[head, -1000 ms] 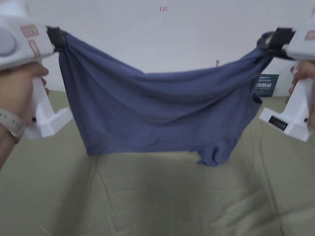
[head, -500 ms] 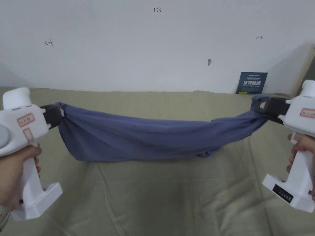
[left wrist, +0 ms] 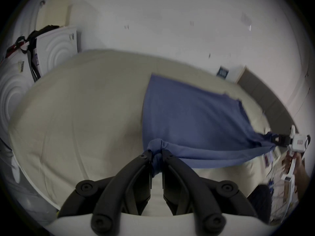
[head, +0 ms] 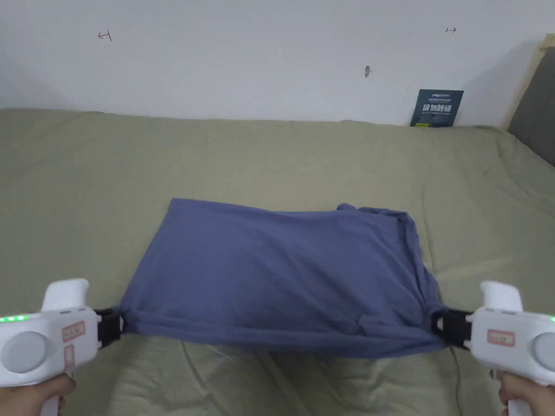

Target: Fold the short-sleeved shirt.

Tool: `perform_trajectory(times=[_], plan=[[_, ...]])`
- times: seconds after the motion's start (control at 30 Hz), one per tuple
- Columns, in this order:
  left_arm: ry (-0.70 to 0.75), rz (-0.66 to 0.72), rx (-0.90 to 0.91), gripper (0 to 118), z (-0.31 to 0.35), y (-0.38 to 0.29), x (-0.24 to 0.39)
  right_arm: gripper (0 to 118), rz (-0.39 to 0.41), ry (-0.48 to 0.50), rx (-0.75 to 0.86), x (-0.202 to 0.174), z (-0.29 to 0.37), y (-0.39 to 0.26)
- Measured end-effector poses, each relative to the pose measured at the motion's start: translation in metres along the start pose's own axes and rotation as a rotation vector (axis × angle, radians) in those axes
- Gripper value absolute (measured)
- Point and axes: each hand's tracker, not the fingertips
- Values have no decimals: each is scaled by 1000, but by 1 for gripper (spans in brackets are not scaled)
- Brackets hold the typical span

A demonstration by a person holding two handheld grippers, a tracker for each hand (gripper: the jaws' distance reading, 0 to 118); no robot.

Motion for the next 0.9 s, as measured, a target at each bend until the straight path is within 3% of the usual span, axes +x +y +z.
perform_trajectory(times=[0.13,0.17,0.2,0.23,0.27,0.3,0.33,0.37,0.4,0.5,0.6,0.67,0.7,0.73,0.77,0.8,0.87,0.9], plan=[[36,-9,-96,11,-29,-30,6,15,6,-54,-122,13,-36,-31],[37,-7,-79,12,-28,-32,6,20,1,-45,-96,17,-36,-33],[36,-6,-66,15,-27,-33,7,34,-7,-47,-84,18,-33,-33],[35,-7,-46,42,-21,-33,7,65,-15,-49,-70,19,-30,-32],[40,-6,-27,64,-13,-32,8,77,-12,-77,-66,19,-23,-29],[51,-15,3,74,-2,-31,11,81,-5,-103,-57,16,-8,-30],[44,-23,49,74,11,-34,13,81,7,-103,-10,14,7,-33],[25,-40,117,94,31,-39,17,85,22,-83,55,10,27,-38],[27,-71,174,101,49,-44,25,85,38,-92,99,4,45,-43],[104,-207,389,101,104,-74,53,85,113,-142,295,-22,106,-75],[85,-229,507,101,141,-104,73,85,153,-186,446,-49,148,-113],[65,-232,548,100,157,-120,81,79,128,-131,513,-58,165,-136],[58,-234,556,95,163,-128,84,61,116,-127,533,-64,170,-143],[58,-235,547,78,166,-132,87,24,110,-156,530,-69,171,-149],[60,-238,529,47,166,-133,89,3,99,-205,538,-73,172,-154],[84,-264,496,12,165,-135,91,3,84,-210,543,-74,173,-157],[94,-270,470,7,162,-139,91,2,70,-139,512,-74,171,-156],[53,-249,419,7,155,-138,79,2,70,-156,503,-75,169,-157]])
